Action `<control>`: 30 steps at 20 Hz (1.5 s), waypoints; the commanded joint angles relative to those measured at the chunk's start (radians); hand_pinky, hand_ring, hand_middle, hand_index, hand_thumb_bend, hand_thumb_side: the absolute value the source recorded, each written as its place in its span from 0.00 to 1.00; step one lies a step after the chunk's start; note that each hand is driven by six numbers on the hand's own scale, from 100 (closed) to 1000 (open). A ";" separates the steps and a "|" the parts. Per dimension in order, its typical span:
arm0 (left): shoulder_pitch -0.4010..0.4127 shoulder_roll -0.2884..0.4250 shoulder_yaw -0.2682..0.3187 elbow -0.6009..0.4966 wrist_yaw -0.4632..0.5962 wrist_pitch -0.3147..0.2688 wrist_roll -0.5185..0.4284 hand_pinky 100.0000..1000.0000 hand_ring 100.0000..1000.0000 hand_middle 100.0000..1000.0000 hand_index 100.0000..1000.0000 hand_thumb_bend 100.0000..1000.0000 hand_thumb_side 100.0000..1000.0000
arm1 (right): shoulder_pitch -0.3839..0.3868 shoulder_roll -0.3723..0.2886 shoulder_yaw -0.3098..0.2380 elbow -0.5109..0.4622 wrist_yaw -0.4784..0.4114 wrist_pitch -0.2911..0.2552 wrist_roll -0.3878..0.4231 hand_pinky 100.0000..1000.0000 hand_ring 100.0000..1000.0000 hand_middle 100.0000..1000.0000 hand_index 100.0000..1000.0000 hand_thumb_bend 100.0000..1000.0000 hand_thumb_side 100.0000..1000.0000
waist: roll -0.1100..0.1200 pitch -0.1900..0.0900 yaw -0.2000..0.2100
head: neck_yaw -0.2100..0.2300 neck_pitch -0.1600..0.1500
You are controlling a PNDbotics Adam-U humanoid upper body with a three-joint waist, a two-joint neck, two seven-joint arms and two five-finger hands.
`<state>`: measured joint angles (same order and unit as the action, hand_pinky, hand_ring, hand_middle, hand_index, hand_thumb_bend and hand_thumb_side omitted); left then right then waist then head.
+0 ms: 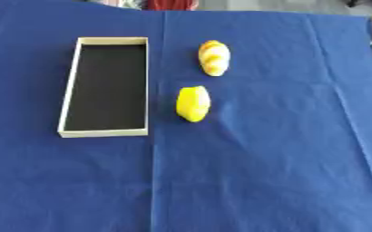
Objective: Pick up objects on the table and place them in the box.
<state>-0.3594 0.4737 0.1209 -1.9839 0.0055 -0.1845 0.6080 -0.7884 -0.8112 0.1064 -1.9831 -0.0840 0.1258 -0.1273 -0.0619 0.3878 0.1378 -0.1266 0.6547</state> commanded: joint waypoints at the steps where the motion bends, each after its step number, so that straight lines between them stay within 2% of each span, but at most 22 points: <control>1: -0.003 0.025 0.003 -0.016 0.002 -0.001 -0.005 0.78 0.82 0.73 0.79 0.61 0.69 | -0.077 -0.030 0.037 0.019 0.000 0.070 0.071 0.87 0.84 0.79 0.84 0.00 0.62 | 0.002 -0.026 0.002 | -0.006 0.005; 5: -0.003 0.027 -0.001 -0.016 0.003 0.000 -0.009 0.78 0.82 0.73 0.79 0.61 0.69 | -0.195 0.009 0.111 0.129 0.074 0.098 0.197 0.88 0.86 0.81 0.85 0.00 0.61 | 0.001 -0.029 0.002 | -0.012 0.008; 9: -0.005 0.029 -0.004 -0.016 0.005 0.000 -0.013 0.78 0.82 0.73 0.79 0.60 0.69 | -0.295 0.077 0.174 0.272 0.201 0.069 0.329 0.88 0.88 0.84 0.87 0.00 0.62 | 0.001 -0.030 0.004 | -0.017 0.010; 14: -0.010 0.029 -0.009 -0.016 0.009 0.000 -0.019 0.78 0.82 0.73 0.79 0.60 0.69 | -0.385 0.174 0.233 0.454 0.352 -0.018 0.488 0.89 0.91 0.87 0.89 0.00 0.59 | 0.001 -0.028 0.009 | -0.026 0.008; 21: -0.023 0.025 -0.014 -0.016 0.015 -0.001 -0.026 0.78 0.82 0.73 0.79 0.60 0.69 | -0.461 0.297 0.253 0.665 0.499 -0.170 0.630 0.91 0.94 0.89 0.90 0.04 0.50 | 0.002 -0.020 0.022 | -0.044 -0.005; 27: -0.033 0.021 -0.017 -0.016 0.019 -0.002 -0.030 0.78 0.82 0.73 0.79 0.60 0.69 | -0.472 0.351 0.269 0.759 0.547 -0.266 0.710 0.92 0.95 0.90 0.90 0.10 0.31 | 0.000 -0.017 0.031 | -0.051 -0.009; 28: -0.034 0.020 -0.017 -0.016 0.019 -0.002 -0.031 0.78 0.82 0.73 0.79 0.60 0.69 | -0.471 0.354 0.273 0.767 0.548 -0.279 0.726 0.92 0.95 0.90 0.90 0.13 0.20 | 0.000 -0.016 0.032 | -0.051 -0.009; 29: -0.034 0.020 -0.017 -0.016 0.019 -0.002 -0.031 0.78 0.82 0.73 0.79 0.60 0.69 | -0.470 0.355 0.275 0.772 0.548 -0.291 0.743 0.92 0.95 0.90 0.90 0.14 0.18 | 0.000 -0.016 0.033 | -0.050 -0.009; 30: -0.033 0.020 -0.017 -0.016 0.019 -0.002 -0.031 0.78 0.82 0.73 0.79 0.60 0.69 | -0.468 0.353 0.276 0.775 0.546 -0.302 0.758 0.92 0.95 0.89 0.90 0.15 0.11 | 0.000 -0.016 0.033 | -0.049 -0.008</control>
<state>-0.3801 0.4746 0.1019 -1.9839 0.0188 -0.1852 0.5808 -1.2326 -0.4468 0.3865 -1.2086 0.4560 -0.1606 0.6132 -0.0677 0.3931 0.1691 -0.1749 0.6566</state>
